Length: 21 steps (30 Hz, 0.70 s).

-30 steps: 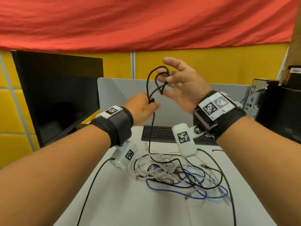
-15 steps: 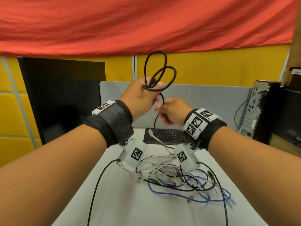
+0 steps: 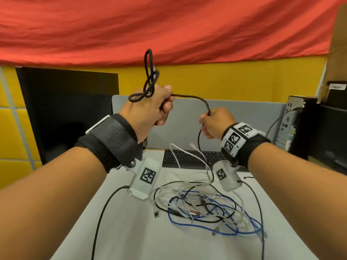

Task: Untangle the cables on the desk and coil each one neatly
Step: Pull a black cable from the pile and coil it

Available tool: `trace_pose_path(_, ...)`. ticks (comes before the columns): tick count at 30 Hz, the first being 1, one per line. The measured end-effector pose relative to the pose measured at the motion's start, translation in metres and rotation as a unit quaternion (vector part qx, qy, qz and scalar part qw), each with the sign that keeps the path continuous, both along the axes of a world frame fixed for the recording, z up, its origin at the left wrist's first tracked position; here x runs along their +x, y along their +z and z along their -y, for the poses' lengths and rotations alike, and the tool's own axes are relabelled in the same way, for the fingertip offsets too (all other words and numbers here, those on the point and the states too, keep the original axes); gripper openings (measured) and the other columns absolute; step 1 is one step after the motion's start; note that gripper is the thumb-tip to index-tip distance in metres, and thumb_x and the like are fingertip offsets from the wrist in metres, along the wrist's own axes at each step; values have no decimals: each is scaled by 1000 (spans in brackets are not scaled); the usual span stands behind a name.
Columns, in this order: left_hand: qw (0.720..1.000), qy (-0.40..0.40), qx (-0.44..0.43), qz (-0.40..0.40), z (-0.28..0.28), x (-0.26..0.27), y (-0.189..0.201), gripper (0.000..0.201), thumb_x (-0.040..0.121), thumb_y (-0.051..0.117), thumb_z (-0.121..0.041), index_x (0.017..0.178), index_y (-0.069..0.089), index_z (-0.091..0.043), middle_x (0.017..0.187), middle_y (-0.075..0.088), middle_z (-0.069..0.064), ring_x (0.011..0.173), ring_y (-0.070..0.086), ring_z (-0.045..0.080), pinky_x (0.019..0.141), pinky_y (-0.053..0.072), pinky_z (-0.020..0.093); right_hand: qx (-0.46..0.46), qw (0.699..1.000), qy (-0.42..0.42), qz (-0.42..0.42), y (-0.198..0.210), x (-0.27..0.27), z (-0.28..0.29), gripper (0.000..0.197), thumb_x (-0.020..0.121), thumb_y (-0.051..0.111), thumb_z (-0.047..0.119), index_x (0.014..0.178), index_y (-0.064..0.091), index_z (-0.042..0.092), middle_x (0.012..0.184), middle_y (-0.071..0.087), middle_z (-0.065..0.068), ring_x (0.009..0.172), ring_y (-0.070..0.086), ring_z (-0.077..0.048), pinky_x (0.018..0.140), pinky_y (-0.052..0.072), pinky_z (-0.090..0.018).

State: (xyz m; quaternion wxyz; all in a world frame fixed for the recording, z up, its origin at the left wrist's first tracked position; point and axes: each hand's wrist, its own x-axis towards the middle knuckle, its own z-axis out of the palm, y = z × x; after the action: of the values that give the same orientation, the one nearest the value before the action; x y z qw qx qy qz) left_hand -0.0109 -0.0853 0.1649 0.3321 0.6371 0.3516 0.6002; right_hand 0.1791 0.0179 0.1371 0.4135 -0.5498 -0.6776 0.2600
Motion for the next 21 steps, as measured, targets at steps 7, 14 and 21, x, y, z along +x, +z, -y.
trace_pose_path(7,991,68,-109,-34,-12,-11,-43,32,105,48,-26,78,57,-12,60,49,0,50,39,13,47,32,28,140,962,99,-212,35,2,18,31,98,53,26,75,64,9,55,59,-5,42,50,-16,39,42,-24)
trace_pose_path(14,985,111,-122,-40,-34,-13,-60,28,105,47,-28,84,60,-13,62,59,0,50,40,13,47,34,27,70,986,133,68,43,-5,30,18,96,59,17,85,66,6,68,68,-9,55,66,-17,49,56,-26)
trace_pose_path(21,988,95,-115,32,-35,9,-67,16,105,45,-12,110,59,-7,96,71,12,43,45,5,41,38,17,85,986,131,49,29,-13,36,16,96,59,13,83,65,8,72,71,-10,59,70,-16,54,60,-28)
